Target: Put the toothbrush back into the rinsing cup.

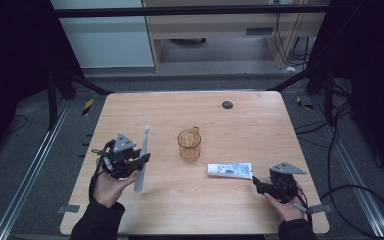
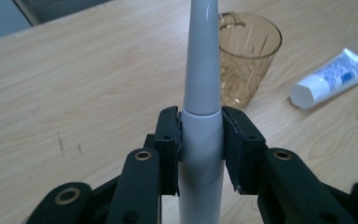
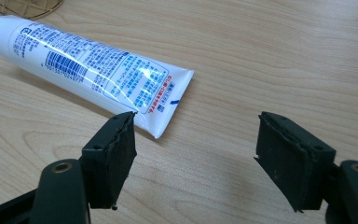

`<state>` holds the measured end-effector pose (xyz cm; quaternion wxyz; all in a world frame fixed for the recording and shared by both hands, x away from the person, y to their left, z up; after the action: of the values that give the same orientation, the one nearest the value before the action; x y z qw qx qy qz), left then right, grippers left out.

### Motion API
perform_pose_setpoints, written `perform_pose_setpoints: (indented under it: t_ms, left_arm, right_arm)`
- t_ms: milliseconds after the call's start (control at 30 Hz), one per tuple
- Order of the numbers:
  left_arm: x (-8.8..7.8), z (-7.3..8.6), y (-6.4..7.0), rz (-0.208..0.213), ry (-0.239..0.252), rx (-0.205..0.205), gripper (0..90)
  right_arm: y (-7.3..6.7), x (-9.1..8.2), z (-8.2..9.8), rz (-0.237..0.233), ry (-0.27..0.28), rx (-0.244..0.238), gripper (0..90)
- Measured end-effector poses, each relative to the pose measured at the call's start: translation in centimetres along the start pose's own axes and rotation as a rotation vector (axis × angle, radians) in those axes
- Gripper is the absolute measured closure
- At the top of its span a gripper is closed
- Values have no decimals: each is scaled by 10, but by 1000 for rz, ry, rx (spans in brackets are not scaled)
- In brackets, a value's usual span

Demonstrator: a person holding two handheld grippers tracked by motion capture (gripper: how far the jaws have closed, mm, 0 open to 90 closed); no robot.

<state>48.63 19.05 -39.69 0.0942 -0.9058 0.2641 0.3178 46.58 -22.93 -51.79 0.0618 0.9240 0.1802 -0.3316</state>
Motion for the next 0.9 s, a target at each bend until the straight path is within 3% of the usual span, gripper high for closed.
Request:
perform_pose_setpoints:
  t_ms: [300, 633, 900]
  left_arm:
    - [-4, -22, -9, -8, 99, -35, 677]
    - [-5, -55, -7, -30, 210, -35, 677]
    - [-1, -76, -8, -20, 308, -67, 677]
  right_arm:
    - [1, 0, 0, 6, 16, 3, 280]
    - [1, 0, 0, 3, 18, 2, 280]
    - [1, 1, 0, 0, 16, 2, 280]
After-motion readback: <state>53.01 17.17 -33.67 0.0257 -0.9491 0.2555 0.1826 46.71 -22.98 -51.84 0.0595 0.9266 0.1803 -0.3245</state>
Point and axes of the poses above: each handheld gripper's, and its own axes: x roughly forward along the jaws, z roughly out of its underside, y roughly to its right, the point moved 5 cm from there along x, roughly forward along the jaws, and after that the axes turned 2 degrees about -x, right-handed, at the moved point
